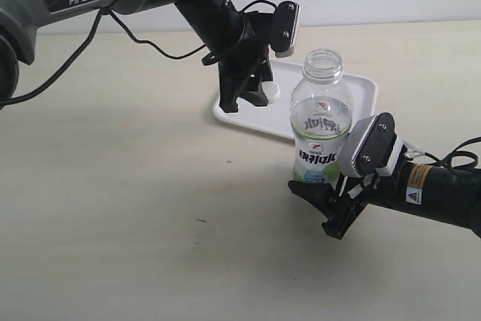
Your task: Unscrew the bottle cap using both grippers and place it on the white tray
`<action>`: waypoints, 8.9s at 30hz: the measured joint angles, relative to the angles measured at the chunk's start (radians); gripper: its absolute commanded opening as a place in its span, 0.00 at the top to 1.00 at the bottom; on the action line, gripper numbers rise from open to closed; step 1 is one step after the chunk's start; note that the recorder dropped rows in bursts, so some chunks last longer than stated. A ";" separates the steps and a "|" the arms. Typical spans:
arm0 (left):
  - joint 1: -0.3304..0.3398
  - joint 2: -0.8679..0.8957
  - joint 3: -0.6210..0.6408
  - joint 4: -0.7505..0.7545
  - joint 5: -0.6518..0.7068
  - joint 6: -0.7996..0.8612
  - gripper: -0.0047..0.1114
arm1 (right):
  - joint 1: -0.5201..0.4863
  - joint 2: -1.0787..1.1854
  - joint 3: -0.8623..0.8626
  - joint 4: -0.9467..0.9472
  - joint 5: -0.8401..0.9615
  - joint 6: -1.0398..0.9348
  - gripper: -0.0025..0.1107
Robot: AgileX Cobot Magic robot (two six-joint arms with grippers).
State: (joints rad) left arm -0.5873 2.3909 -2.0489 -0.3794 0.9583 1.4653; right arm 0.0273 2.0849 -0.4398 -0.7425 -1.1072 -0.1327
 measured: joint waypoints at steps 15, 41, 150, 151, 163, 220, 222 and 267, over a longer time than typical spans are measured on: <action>0.018 -0.007 0.000 0.013 0.023 -0.049 0.96 | 0.000 0.000 -0.014 -0.011 0.018 0.031 0.70; 0.018 -0.007 0.000 0.013 0.039 -0.049 0.96 | 0.000 -0.108 -0.014 -0.015 0.164 0.225 0.37; 0.127 0.066 -0.137 -0.355 -0.076 0.342 0.96 | 0.000 -1.634 0.220 -0.579 0.483 1.230 0.12; 0.127 0.074 -0.141 -0.355 -0.076 0.363 0.96 | 0.000 -1.634 0.220 -0.582 0.483 1.234 0.12; 0.127 0.123 -0.143 -0.236 -0.162 0.545 0.96 | 0.000 -1.634 0.220 -0.597 0.481 1.242 0.12; 0.111 0.164 -0.147 -0.061 -0.112 0.387 0.82 | 0.000 -1.634 0.220 -0.628 0.437 1.242 0.12; 0.111 0.144 -0.147 0.023 -0.099 0.283 0.94 | 0.000 -1.634 0.220 -0.628 0.437 1.242 0.12; 0.435 -1.287 1.103 -0.535 -0.322 -0.451 0.96 | 0.000 -1.634 0.220 -0.628 0.336 1.489 0.12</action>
State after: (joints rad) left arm -0.1522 1.1036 -0.9455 -0.9140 0.6365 1.0143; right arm 0.0273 0.4506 -0.2199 -1.3709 -0.7711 1.3560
